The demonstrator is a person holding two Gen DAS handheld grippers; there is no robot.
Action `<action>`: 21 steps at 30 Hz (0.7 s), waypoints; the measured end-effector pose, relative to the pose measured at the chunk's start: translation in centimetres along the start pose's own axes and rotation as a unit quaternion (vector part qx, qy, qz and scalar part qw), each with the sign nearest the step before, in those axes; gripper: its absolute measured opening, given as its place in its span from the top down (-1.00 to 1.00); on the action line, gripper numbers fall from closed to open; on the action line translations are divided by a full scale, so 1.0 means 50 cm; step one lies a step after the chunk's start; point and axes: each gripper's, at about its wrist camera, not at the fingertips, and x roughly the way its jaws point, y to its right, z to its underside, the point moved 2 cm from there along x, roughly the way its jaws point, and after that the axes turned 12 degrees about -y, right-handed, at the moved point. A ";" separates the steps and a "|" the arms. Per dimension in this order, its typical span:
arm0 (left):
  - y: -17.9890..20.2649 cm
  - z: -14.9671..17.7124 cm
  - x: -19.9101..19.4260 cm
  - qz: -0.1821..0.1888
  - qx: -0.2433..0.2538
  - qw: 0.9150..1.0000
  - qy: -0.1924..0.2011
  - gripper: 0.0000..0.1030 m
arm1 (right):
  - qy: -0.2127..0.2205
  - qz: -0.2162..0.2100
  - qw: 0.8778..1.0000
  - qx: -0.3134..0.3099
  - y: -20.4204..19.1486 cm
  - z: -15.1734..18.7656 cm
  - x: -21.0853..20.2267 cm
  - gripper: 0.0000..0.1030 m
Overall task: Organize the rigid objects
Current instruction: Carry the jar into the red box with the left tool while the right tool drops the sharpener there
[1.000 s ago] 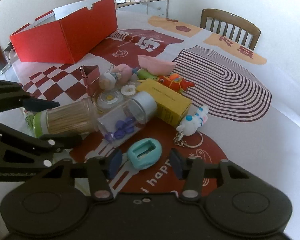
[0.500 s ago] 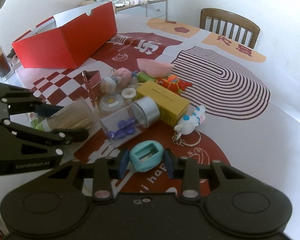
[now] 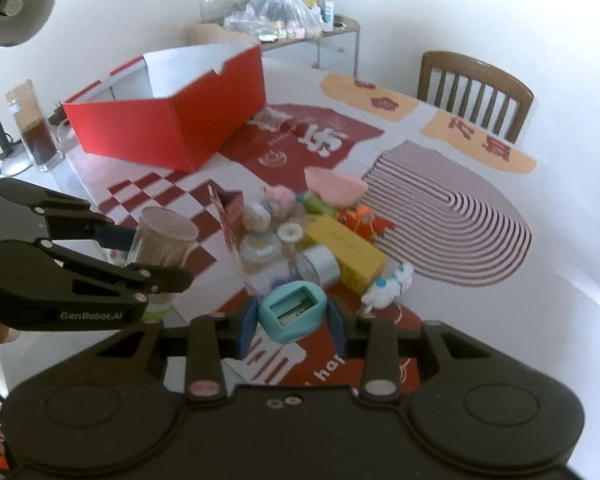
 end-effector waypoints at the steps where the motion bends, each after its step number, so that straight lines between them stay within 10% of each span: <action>1: -0.004 -0.004 -0.010 0.000 -0.004 1.000 0.004 0.19 | 0.001 -0.002 1.000 -0.003 -0.002 -0.005 -0.005 0.28; 21: -0.190 -0.077 -0.169 -0.016 -0.076 0.997 0.031 0.19 | 0.047 -0.043 0.994 -0.084 -0.138 -0.196 -0.057 0.28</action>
